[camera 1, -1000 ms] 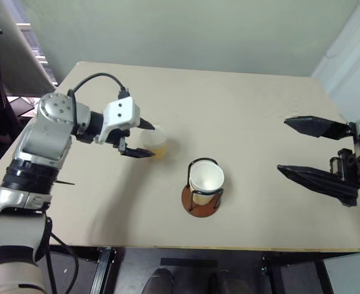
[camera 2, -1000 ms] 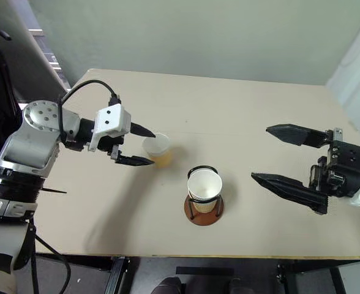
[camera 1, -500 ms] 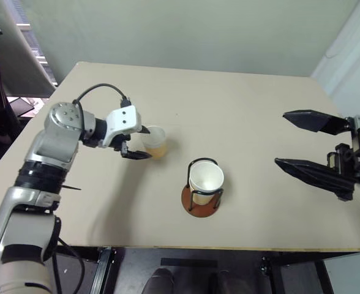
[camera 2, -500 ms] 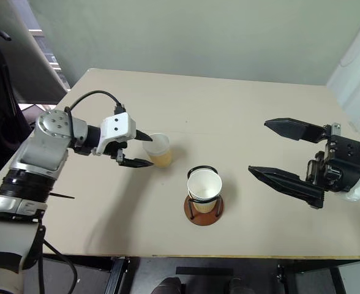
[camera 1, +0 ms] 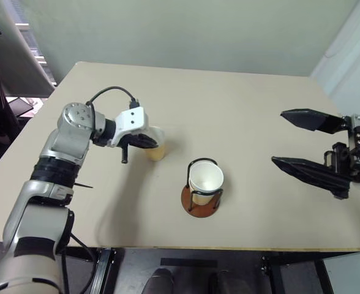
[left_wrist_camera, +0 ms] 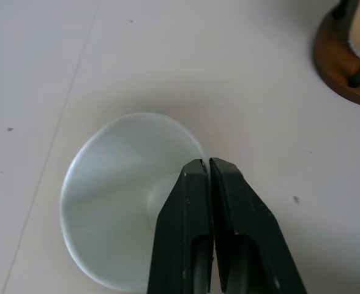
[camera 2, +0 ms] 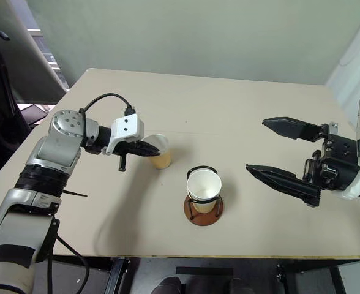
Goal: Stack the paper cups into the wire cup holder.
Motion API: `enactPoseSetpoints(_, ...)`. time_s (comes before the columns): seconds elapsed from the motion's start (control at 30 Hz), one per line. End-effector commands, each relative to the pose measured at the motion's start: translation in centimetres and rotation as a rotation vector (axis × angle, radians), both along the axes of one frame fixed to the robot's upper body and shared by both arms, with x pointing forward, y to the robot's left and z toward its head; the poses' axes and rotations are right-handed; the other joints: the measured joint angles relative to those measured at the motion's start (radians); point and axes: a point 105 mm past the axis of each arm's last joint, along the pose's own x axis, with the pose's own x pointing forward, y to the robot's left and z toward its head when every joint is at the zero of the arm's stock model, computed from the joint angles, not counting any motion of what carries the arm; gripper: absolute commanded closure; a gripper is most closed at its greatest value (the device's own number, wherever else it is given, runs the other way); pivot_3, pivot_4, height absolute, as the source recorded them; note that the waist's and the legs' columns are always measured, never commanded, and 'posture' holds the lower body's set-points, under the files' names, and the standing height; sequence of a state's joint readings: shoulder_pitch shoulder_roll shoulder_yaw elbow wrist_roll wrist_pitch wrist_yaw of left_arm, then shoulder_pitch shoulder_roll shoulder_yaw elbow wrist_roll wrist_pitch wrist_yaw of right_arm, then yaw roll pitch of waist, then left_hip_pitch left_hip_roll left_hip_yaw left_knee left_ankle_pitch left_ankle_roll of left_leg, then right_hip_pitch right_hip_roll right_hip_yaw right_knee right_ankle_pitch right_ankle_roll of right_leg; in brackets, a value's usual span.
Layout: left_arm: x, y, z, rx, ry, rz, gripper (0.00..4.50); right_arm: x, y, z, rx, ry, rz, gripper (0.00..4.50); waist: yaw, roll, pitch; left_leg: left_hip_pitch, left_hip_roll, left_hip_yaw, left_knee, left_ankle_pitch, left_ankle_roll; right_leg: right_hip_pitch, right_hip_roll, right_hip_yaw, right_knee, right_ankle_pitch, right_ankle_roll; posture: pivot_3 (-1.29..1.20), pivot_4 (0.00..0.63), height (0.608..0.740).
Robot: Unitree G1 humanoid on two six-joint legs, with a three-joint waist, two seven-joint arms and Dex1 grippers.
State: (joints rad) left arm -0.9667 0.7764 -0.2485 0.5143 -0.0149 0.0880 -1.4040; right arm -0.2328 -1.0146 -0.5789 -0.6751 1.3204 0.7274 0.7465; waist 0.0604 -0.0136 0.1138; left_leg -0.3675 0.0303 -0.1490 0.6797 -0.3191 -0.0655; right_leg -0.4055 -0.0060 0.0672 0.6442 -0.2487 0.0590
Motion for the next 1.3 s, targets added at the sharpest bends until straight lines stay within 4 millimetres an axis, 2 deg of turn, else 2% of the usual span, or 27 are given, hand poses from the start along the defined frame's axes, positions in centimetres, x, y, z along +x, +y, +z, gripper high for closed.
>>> enactPoseSetpoints(0.03,-0.3,0.2,1.2,-0.009,-0.034,-0.012,4.46,-0.2,-0.2,0.8,-0.004,-0.049,-0.015,0.0,0.0,0.0,0.0,0.0,0.0,0.0,0.0,0.0,0.0,0.0,0.0,0.0,0.0,0.0,0.0,0.0,0.15,0.74)
enactPoseSetpoints(0.13,-0.2,0.5,1.4,-0.011,-0.052,0.003,4.46,-0.1,-0.2,0.7,-0.005,-0.049,-0.014,0.0,0.0,0.0,0.0,0.0,0.0,0.0,0.0,0.0,0.0,0.0,0.0,0.0,0.0,0.0,0.0,0.0,0.15,0.74)
enactPoseSetpoints(0.23,-0.6,-0.3,3.5,-0.066,-0.085,-0.038,4.46,0.0,-0.3,0.8,-0.007,-0.051,-0.016,0.0,0.0,0.0,0.0,0.0,0.0,0.0,0.0,0.0,0.0,0.0,0.0,0.0,0.0,0.0,0.0,0.0,0.15,0.74)
enactPoseSetpoints(0.3,-1.8,-1.8,5.8,-0.124,-0.109,-0.131,4.46,0.1,-0.3,0.8,-0.01,-0.051,-0.018,0.0,0.0,0.0,0.0,0.0,0.0,0.0,0.0,0.0,0.0,0.0,0.0,0.0,0.0,0.0,0.0,0.0,0.15,0.74)
enactPoseSetpoints(0.4,-4.9,-4.8,9.5,-0.226,-0.128,-0.315,4.46,0.0,-0.5,0.9,-0.015,-0.052,-0.021,0.0,0.004,-0.001,0.0,-0.002,0.0,-0.001,0.0,0.0,0.0,-0.001,0.0,0.0,-0.001,0.0,0.001,0.0,0.15,0.74)
enactPoseSetpoints(0.47,-7.3,-6.2,10.8,-0.258,-0.098,-0.441,4.46,0.0,-0.6,0.9,-0.018,-0.052,-0.024,0.0,0.004,-0.001,0.0,-0.002,-0.001,-0.001,0.001,0.0,0.0,-0.001,0.0,0.0,-0.001,0.0,0.001,0.0,0.15,0.74)
enactPoseSetpoints(0.57,-10.1,-7.7,11.1,-0.246,-0.067,-0.597,4.46,0.0,-0.5,0.9,-0.017,-0.053,-0.025,0.0,0.001,0.0,0.0,0.0,-0.001,0.003,0.0,-0.001,0.002,0.0,0.0,0.002,-0.001,0.0,0.001,0.0,0.15,0.74)
enactPoseSetpoints(0.73,-12.5,-9.2,10.7,-0.186,-0.049,-0.739,4.46,0.0,-0.5,0.9,-0.019,-0.055,-0.03,0.0,-0.001,0.0,0.0,0.002,0.0,0.006,0.0,-0.001,0.002,-0.001,0.0,0.008,0.001,0.0,0.002,0.0,0.15,0.74)
enactPoseSetpoints(0.87,-11.9,-9.7,9.1,-0.117,-0.034,-0.74,4.46,-0.1,-0.5,0.9,-0.018,-0.058,-0.037,0.0,0.0,0.0,0.0,0.003,0.0,0.004,0.001,-0.002,0.003,0.0,0.0,0.012,0.001,0.001,0.004,0.0,0.15,0.74)
enactPoseSetpoints(1.1,-12.0,-10.7,7.5,-0.085,-0.004,-0.774,4.46,-0.2,-0.6,0.8,-0.024,-0.058,-0.051,0.0,-0.001,0.0,0.0,0.003,0.0,0.003,0.002,-0.003,0.005,-0.001,0.0,0.015,-0.001,0.002,0.006,0.0,0.15,0.74)
enactPoseSetpoints(1.3,-11.1,-10.4,6.6,-0.028,-0.021,-0.737,4.46,-0.3,-0.6,0.8,-0.029,-0.056,-0.058,0.0,-0.001,0.0,0.0,0.002,-0.001,0.003,0.002,-0.003,0.006,-0.001,0.0,0.015,-0.001,0.002,0.006,0.0,0.15,0.74)
